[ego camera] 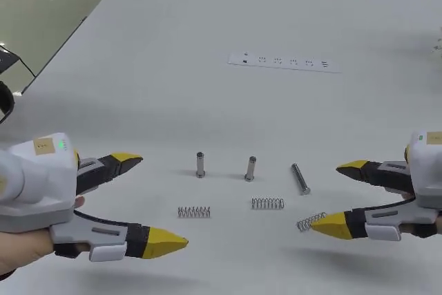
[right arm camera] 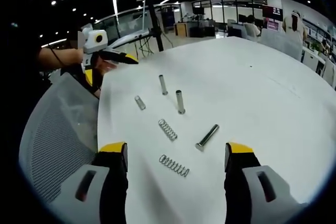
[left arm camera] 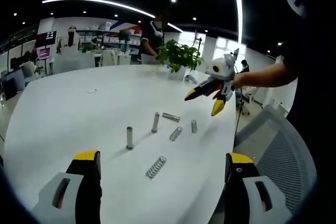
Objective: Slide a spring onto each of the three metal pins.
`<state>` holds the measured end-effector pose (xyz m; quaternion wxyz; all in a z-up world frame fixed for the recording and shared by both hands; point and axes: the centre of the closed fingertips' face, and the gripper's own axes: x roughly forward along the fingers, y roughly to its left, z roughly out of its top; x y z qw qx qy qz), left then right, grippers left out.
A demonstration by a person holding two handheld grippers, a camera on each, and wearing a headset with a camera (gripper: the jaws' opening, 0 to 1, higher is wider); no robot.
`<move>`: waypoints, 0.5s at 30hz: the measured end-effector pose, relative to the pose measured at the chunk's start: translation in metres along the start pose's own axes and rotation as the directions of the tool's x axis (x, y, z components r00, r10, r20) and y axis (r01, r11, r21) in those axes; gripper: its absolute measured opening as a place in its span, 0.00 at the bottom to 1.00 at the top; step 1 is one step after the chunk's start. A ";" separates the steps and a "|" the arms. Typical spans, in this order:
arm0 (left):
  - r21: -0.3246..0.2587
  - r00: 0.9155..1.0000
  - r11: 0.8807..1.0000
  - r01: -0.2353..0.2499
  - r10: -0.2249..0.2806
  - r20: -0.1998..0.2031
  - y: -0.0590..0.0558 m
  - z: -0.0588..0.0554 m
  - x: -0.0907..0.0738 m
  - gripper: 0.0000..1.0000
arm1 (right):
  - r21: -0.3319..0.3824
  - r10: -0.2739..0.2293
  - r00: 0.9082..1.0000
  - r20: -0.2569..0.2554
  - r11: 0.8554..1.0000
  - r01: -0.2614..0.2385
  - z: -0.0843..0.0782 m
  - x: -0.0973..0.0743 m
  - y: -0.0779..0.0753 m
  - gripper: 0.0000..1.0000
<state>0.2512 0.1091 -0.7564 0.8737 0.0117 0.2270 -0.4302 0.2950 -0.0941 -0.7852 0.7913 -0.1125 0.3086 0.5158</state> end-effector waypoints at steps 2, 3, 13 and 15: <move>0.001 1.000 1.000 0.001 -0.001 -0.002 0.000 -0.001 0.000 0.95 | 0.008 0.003 1.000 -0.001 1.000 -0.003 0.001 0.001 -0.001 0.73; 0.001 1.000 1.000 0.002 -0.002 -0.004 0.000 -0.001 0.000 0.95 | 0.010 0.003 1.000 -0.002 1.000 -0.003 0.002 0.001 -0.001 0.72; 0.006 1.000 1.000 0.007 -0.007 -0.004 0.000 0.000 0.001 0.94 | 0.005 -0.004 1.000 -0.028 1.000 0.004 0.005 0.007 -0.007 0.67; 0.008 1.000 1.000 0.007 -0.007 -0.003 0.001 0.000 0.001 0.94 | 0.004 -0.007 0.999 -0.032 1.000 0.008 0.005 0.008 -0.009 0.66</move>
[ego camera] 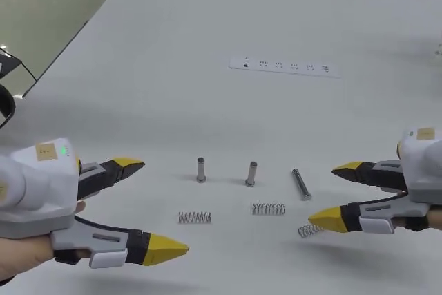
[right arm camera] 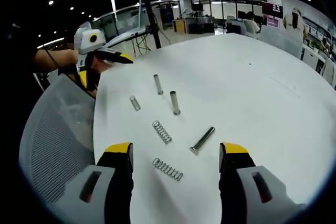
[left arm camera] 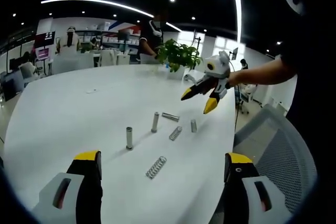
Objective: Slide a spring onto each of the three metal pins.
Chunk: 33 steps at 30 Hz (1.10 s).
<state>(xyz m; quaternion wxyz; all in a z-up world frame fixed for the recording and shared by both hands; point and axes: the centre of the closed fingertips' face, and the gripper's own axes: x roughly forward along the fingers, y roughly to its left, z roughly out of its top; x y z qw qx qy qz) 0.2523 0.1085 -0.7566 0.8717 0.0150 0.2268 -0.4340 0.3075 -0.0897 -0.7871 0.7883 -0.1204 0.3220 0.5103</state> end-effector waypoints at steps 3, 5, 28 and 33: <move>0.004 1.000 1.000 0.003 -0.003 -0.004 0.000 -0.001 0.000 0.94 | 0.002 -0.005 1.000 -0.012 1.000 0.005 0.000 0.001 -0.005 0.63; 0.011 1.000 1.000 0.003 -0.003 -0.005 0.001 -0.001 0.001 0.94 | 0.006 -0.009 1.000 -0.017 1.000 0.009 0.001 0.002 -0.007 0.62; 0.017 1.000 1.000 -0.003 0.002 0.009 0.002 -0.003 -0.001 0.91 | 0.030 -0.024 0.994 -0.102 0.999 0.027 0.011 0.028 -0.025 0.47; 0.017 1.000 1.000 0.001 -0.002 0.010 0.001 -0.003 0.000 0.90 | 0.048 -0.030 0.991 -0.130 0.998 0.037 0.009 0.034 -0.030 0.43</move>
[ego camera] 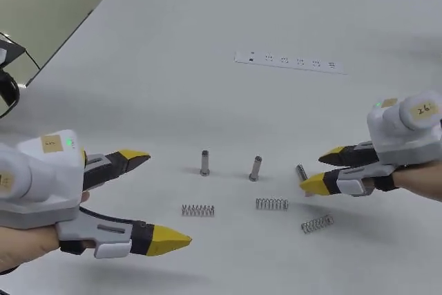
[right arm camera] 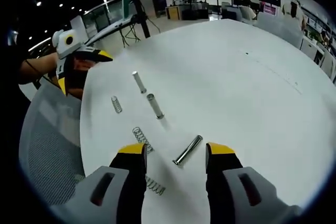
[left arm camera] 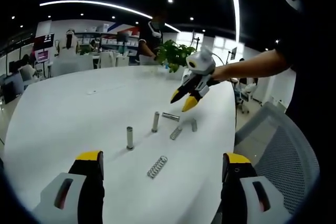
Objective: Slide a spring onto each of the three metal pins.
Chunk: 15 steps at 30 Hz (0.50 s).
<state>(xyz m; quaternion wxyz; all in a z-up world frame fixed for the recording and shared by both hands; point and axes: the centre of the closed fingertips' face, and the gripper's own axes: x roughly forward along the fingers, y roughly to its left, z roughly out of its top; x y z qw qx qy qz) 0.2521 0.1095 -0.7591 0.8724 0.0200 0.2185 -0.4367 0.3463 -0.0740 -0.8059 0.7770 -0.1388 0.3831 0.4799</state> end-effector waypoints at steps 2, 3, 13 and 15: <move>-0.001 1.000 1.000 0.000 0.000 0.001 0.000 0.000 0.000 0.90 | 0.013 -0.004 1.000 -0.013 1.000 0.005 -0.002 0.003 -0.003 0.41; -0.002 1.000 1.000 0.000 0.000 0.000 0.000 -0.001 0.000 0.90 | 0.018 -0.006 1.000 -0.017 1.000 0.006 -0.002 0.004 -0.005 0.41; -0.012 1.000 1.000 -0.006 0.006 -0.001 0.002 -0.003 0.000 0.88 | 0.084 -0.036 0.998 -0.059 0.996 0.040 -0.008 0.013 -0.016 0.33; -0.015 1.000 1.000 -0.006 0.006 0.000 0.002 -0.004 0.000 0.88 | 0.093 -0.036 0.997 -0.064 0.995 0.042 -0.009 0.015 -0.016 0.32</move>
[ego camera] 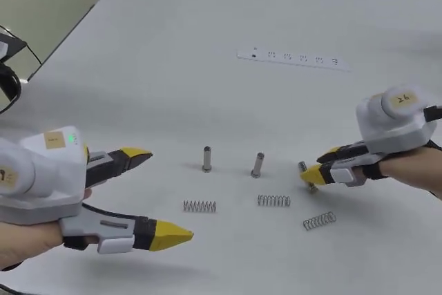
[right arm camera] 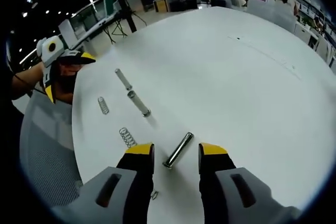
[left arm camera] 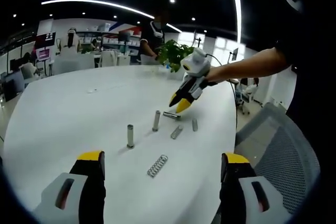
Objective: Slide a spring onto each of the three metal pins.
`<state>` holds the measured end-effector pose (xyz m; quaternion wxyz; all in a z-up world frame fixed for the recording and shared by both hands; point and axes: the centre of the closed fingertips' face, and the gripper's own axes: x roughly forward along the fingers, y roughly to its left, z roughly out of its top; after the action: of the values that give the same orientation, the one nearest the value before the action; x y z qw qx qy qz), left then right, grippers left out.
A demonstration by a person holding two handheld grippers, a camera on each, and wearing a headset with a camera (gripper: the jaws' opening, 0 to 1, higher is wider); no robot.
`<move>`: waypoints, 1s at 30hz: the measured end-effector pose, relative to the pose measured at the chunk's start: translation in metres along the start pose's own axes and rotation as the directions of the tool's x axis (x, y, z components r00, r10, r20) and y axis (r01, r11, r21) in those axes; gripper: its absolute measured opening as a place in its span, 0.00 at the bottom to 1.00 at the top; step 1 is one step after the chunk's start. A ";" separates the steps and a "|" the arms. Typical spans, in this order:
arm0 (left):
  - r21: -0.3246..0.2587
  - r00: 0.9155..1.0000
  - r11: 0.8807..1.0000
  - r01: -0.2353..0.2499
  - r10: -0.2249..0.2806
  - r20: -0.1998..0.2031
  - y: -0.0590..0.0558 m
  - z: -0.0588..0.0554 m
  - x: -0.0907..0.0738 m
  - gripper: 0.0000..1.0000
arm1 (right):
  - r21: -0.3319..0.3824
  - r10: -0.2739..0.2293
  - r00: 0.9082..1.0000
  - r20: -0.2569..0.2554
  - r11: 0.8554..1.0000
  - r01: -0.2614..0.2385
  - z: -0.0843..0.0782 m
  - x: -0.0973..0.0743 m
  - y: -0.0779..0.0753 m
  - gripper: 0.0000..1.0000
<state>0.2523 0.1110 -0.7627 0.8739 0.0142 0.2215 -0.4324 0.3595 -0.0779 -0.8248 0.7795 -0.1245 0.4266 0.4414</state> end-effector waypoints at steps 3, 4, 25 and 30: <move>0.000 1.000 1.000 0.002 -0.002 0.000 0.000 0.000 0.001 0.89 | 0.011 0.000 1.000 -0.008 1.000 0.000 0.000 0.003 0.000 0.31; 0.001 1.000 1.000 0.002 -0.002 0.001 0.000 0.000 0.001 0.89 | 0.019 0.001 1.000 -0.013 1.000 0.000 -0.001 0.004 -0.001 0.31; -0.009 1.000 1.000 -0.001 0.001 -0.003 0.002 -0.004 0.000 0.91 | 0.104 -0.034 0.996 -0.082 0.994 0.043 -0.005 0.018 -0.009 0.18; -0.011 1.000 1.000 -0.002 0.002 -0.002 0.003 -0.005 -0.001 0.91 | 0.108 -0.037 0.995 -0.092 0.993 0.047 -0.007 0.020 -0.009 0.15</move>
<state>0.2523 0.1143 -0.7673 0.8741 0.0100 0.2250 -0.4303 0.3671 -0.0755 -0.8462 0.7743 -0.1101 0.4822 0.3948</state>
